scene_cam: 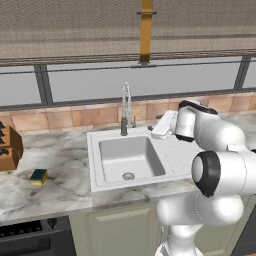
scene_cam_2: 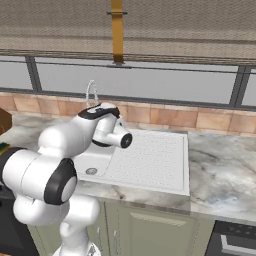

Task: Soak the sponge with water for a few seconds and then drop it inside the sink.

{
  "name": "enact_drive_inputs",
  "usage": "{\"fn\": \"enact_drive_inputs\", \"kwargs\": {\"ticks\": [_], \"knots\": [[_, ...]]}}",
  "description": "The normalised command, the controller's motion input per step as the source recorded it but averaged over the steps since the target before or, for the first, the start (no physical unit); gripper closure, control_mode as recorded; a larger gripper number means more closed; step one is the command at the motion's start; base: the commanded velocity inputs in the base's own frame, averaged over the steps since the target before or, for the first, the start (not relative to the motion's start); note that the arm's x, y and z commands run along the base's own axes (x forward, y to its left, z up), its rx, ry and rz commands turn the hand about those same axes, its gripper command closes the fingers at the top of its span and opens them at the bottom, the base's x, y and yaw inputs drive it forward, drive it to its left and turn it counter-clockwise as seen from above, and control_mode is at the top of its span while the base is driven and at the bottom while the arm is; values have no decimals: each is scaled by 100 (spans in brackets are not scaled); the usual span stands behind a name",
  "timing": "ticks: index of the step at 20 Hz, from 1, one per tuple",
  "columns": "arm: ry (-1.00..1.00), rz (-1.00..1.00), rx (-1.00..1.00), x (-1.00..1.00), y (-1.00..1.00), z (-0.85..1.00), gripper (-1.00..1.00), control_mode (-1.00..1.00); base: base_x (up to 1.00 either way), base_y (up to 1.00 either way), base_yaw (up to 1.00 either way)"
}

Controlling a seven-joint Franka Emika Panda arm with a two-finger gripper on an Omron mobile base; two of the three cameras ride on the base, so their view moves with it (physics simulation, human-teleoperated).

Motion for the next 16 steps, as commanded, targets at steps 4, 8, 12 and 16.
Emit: {"fn": "enact_drive_inputs", "kwargs": {"ticks": [4,8,12,16], "knots": [[0,0,2,16,19,-4,-100,-100,0,0,0],[0,0,0,22,11,-4,-100,-100,0,0,0],[0,0,0,17,0,-17,-100,-100,0,0,0],[-2,0,0,11,0,-18,-100,-100,0,0,0]]}}
